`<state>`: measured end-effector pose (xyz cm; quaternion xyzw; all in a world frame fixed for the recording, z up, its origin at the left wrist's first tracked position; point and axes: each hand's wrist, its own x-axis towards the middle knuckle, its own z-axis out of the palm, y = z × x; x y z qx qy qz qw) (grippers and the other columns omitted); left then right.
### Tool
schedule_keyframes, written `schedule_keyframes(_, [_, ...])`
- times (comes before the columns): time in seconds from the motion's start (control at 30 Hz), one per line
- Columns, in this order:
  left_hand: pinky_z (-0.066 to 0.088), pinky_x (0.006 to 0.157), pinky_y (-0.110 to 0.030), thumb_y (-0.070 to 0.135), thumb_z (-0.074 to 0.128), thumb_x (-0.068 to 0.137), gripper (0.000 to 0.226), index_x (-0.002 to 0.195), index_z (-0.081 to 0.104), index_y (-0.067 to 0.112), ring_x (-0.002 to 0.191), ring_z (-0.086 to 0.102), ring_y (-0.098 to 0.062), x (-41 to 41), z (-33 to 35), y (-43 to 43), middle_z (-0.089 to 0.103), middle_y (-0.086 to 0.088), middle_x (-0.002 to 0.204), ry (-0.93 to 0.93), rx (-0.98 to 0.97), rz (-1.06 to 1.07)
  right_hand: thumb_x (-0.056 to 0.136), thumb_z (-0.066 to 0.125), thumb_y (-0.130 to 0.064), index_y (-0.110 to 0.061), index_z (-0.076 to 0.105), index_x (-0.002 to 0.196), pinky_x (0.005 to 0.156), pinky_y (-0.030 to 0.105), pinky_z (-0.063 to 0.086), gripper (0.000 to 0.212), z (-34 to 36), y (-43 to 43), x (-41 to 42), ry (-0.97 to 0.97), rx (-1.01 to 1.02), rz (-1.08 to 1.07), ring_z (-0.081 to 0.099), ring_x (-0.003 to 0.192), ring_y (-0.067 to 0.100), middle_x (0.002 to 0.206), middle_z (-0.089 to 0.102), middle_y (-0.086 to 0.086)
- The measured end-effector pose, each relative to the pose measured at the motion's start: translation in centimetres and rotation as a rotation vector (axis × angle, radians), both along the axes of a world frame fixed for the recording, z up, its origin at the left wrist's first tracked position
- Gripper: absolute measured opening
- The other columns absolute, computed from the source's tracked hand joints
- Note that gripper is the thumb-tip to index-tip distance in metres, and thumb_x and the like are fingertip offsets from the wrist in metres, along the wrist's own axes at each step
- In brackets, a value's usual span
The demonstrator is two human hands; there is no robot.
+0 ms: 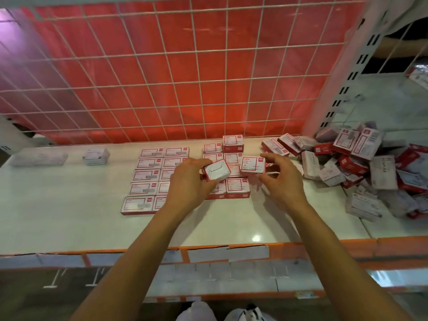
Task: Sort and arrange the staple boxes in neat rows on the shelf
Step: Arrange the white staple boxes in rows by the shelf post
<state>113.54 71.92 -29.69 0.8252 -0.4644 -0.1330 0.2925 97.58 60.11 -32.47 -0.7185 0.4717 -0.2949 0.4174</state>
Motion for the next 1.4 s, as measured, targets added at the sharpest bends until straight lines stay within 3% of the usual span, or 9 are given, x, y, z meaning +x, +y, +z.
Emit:
schedule_keyframes(0.2, [0.053,0.086,-0.029,0.032,0.075,0.079,0.050,0.126,0.062,0.020,0.111,0.058,-0.018,2.0,-0.3,0.1,0.061,-0.003,0.126,-0.012,0.012,0.013,0.082,0.071,-0.008,-0.019,0.058,0.125,0.080,0.025,0.050,0.047,0.6,-0.2,2.2,-0.012,0.105,0.031,0.059,0.099,0.013,0.120,0.063,0.001])
schedule_keyframes(0.33, [0.053,0.090,-0.034,0.036,0.075,0.079,0.053,0.128,0.059,0.024,0.114,0.055,-0.017,2.8,-0.7,-0.1,0.058,-0.002,0.128,0.001,0.025,0.050,0.085,0.064,0.001,-0.015,0.059,0.121,0.049,0.005,0.044,0.040,1.4,-0.1,3.4,-0.112,0.220,0.046,0.060,0.079,0.000,0.095,0.062,-0.009])
schedule_keyframes(0.4, [0.054,0.090,-0.035,0.037,0.075,0.079,0.054,0.128,0.059,0.025,0.114,0.055,-0.017,3.1,-0.9,-0.2,0.058,-0.001,0.128,0.012,0.021,0.060,0.086,0.061,0.003,-0.013,0.059,0.120,0.045,0.003,0.041,0.038,1.6,-0.2,3.7,-0.152,0.261,0.057,0.059,0.065,-0.009,0.088,0.059,-0.012])
schedule_keyframes(0.5, [0.054,0.089,-0.036,0.036,0.075,0.079,0.053,0.128,0.059,0.024,0.113,0.056,-0.018,3.6,-1.0,-0.2,0.058,-0.002,0.128,0.005,0.018,0.054,0.086,0.059,0.006,-0.011,0.059,0.119,0.046,0.002,0.041,0.037,1.6,-0.5,4.2,-0.172,0.285,0.060,0.058,0.060,-0.015,0.086,0.060,-0.013])
schedule_keyframes(0.63, [0.054,0.089,-0.034,0.033,0.076,0.079,0.052,0.128,0.060,0.025,0.112,0.056,-0.018,3.9,-1.2,-0.5,0.058,-0.002,0.127,0.013,0.022,0.053,0.088,0.058,0.004,-0.013,0.059,0.121,0.047,0.003,0.042,0.037,1.3,-0.8,4.5,-0.169,0.302,0.046,0.059,0.073,-0.004,0.094,0.064,-0.009])
schedule_keyframes(0.83, [0.054,0.089,-0.032,0.033,0.075,0.080,0.052,0.129,0.059,0.025,0.109,0.056,-0.017,4.0,-1.5,-1.0,0.058,-0.003,0.124,-0.001,0.043,0.035,0.088,0.058,0.003,-0.010,0.058,0.122,0.050,0.004,0.044,0.036,1.1,-1.1,4.7,-0.181,0.329,0.050,0.060,0.078,-0.003,0.098,0.065,-0.006])
schedule_keyframes(1.0, [0.055,0.088,-0.035,0.033,0.075,0.080,0.053,0.129,0.059,0.025,0.111,0.057,-0.018,4.0,-1.5,-1.2,0.058,-0.003,0.125,0.015,0.054,0.032,0.090,0.057,0.002,-0.010,0.053,0.124,0.047,0.004,0.043,0.037,0.9,-1.1,5.1,-0.184,0.330,0.027,0.058,0.066,-0.010,0.090,0.059,-0.014])
schedule_keyframes(1.27, [0.055,0.088,-0.036,0.030,0.075,0.080,0.053,0.130,0.058,0.025,0.114,0.057,-0.020,3.8,-1.2,-1.3,0.057,-0.003,0.128,0.043,0.055,0.027,0.088,0.059,0.002,-0.010,0.048,0.131,0.048,0.001,0.041,0.045,0.4,-1.2,5.3,-0.164,0.259,0.007,0.053,0.075,-0.006,0.089,0.054,-0.015])
schedule_keyframes(1.4, [0.054,0.086,-0.031,0.030,0.074,0.081,0.053,0.131,0.056,0.025,0.115,0.058,-0.020,3.6,-0.9,-1.4,0.056,-0.003,0.132,0.056,0.063,0.033,0.087,0.062,0.000,-0.016,0.049,0.125,0.054,0.007,0.048,0.043,-0.1,-1.2,5.5,-0.184,0.270,-0.006,0.060,0.085,0.003,0.095,0.058,-0.008])
